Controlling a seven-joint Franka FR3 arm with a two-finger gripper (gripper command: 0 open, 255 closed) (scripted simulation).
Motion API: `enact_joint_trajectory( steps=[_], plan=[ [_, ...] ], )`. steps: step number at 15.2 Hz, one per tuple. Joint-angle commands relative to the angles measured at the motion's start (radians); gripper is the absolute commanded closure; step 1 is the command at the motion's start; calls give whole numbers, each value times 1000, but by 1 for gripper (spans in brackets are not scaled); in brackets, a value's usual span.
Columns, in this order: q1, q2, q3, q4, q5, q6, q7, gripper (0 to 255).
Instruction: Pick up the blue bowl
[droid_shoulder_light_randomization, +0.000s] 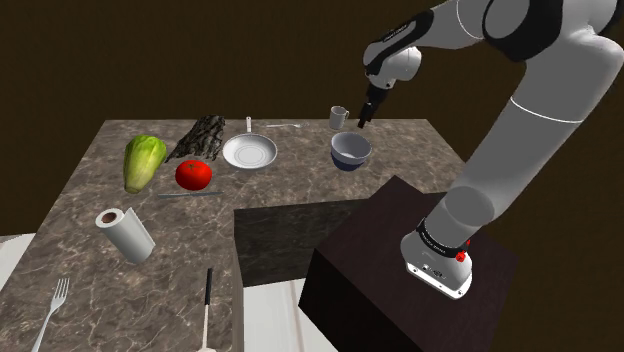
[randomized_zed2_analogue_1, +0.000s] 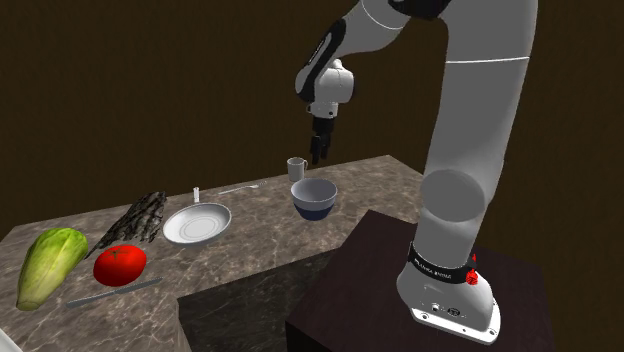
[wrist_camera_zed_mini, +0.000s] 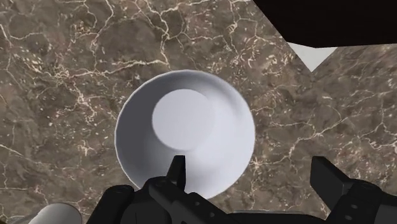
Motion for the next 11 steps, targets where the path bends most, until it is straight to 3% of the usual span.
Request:
enact_joint_trajectory(
  steps=[1, 11],
  plan=[
    [-18, 81, -1, 41, 52, 22, -62, 0],
    [-178, 486, 69, 360, 235, 33, -269, 0]
  ],
)
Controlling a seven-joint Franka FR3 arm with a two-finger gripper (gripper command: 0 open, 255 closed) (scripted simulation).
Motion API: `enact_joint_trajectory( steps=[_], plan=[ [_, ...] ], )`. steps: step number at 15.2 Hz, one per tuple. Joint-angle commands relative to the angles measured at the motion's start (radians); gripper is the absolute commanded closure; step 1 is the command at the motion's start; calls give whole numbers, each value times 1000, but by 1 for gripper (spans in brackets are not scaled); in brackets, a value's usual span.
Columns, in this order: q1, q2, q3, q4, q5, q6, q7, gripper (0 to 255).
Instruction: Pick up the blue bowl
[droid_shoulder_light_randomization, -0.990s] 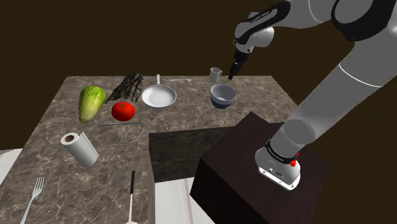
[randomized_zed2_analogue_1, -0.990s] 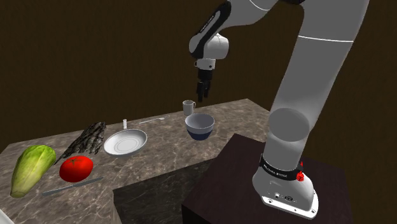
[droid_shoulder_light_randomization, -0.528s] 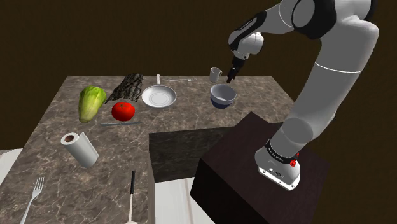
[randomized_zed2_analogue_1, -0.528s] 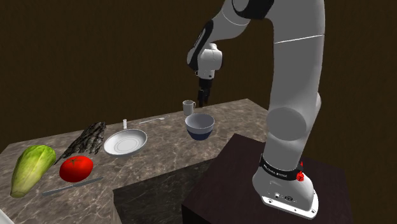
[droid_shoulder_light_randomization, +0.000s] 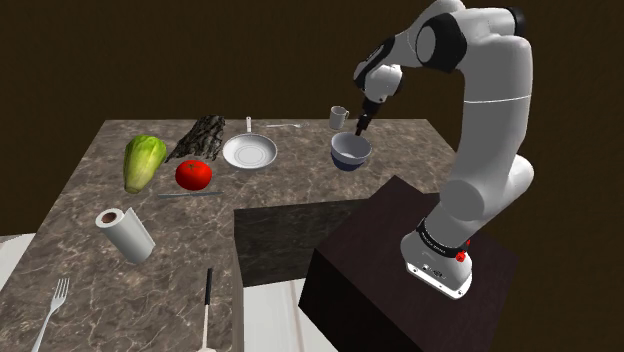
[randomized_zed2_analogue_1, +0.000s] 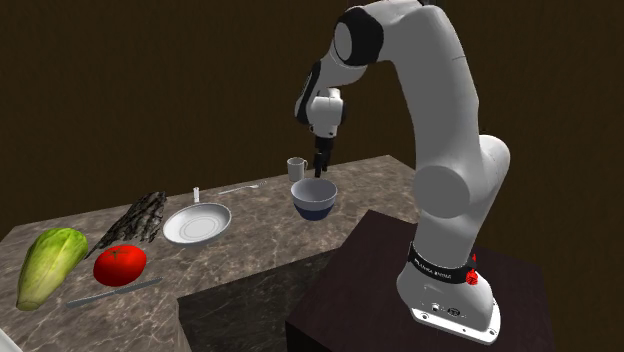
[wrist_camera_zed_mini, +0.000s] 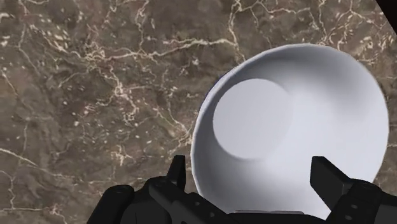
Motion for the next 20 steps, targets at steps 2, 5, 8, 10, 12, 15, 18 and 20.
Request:
enact_joint_trajectory(
  steps=[2, 5, 8, 10, 12, 15, 18, 20],
  plan=[
    [-48, 125, 28, 119, 34, -7, -33, 0],
    [-56, 151, 37, 130, 44, 7, -41, 0],
    [-64, 183, 48, 139, 57, 29, -51, 0],
    [-72, 212, 58, 149, 69, 47, -60, 0],
    [-72, 212, 58, 149, 69, 47, -60, 0],
    [-72, 212, 58, 151, 68, 46, -59, 255],
    [-72, 212, 58, 151, 68, 46, -59, 255],
    [-72, 212, 58, 151, 68, 46, -59, 255]
  ],
)
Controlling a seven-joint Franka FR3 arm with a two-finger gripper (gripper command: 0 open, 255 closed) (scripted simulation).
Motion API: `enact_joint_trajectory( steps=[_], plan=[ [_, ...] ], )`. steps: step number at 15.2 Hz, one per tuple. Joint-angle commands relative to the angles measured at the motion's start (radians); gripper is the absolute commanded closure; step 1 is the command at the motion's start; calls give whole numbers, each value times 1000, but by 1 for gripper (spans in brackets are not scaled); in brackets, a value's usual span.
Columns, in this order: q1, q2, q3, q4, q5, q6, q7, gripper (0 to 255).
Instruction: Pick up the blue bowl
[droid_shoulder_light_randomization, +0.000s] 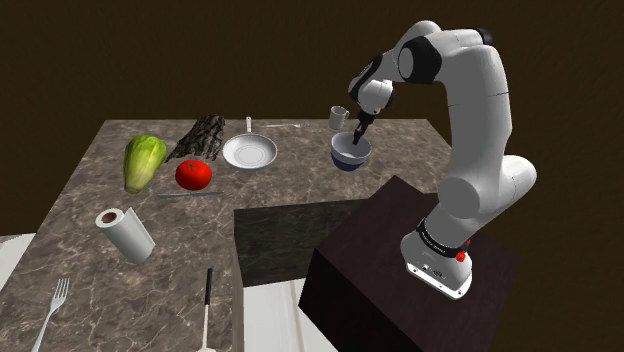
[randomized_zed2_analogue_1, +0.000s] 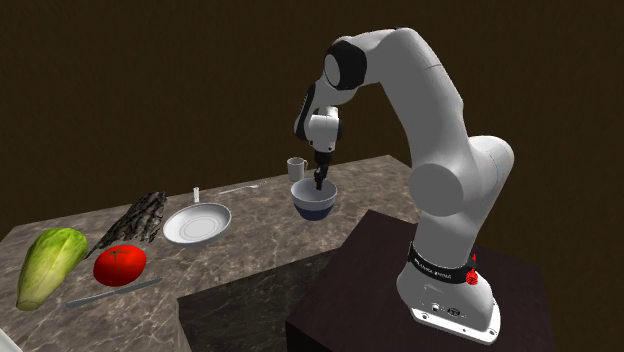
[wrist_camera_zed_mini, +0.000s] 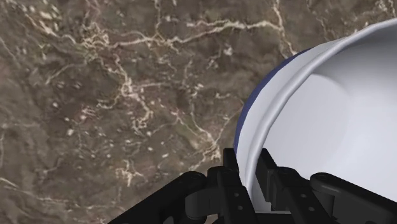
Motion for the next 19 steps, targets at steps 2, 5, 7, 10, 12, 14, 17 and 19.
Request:
enact_joint_trajectory(
  steps=[2, 5, 7, 10, 12, 14, 17, 19],
  plan=[
    [0, 0, 0, -2, 0, 1, 0, 255],
    [9, -33, -11, -13, -13, -20, 10, 255],
    [14, -55, -19, -19, -22, -34, 17, 255],
    [22, -86, -30, -27, -36, -57, 27, 255],
    [27, -107, -38, -31, -45, -72, 35, 255],
    [32, -127, -45, -35, -55, -88, 43, 255],
    [39, -157, -56, -38, -70, -112, 54, 255],
    [40, -158, -56, -38, -71, -113, 55, 255]
  ],
)
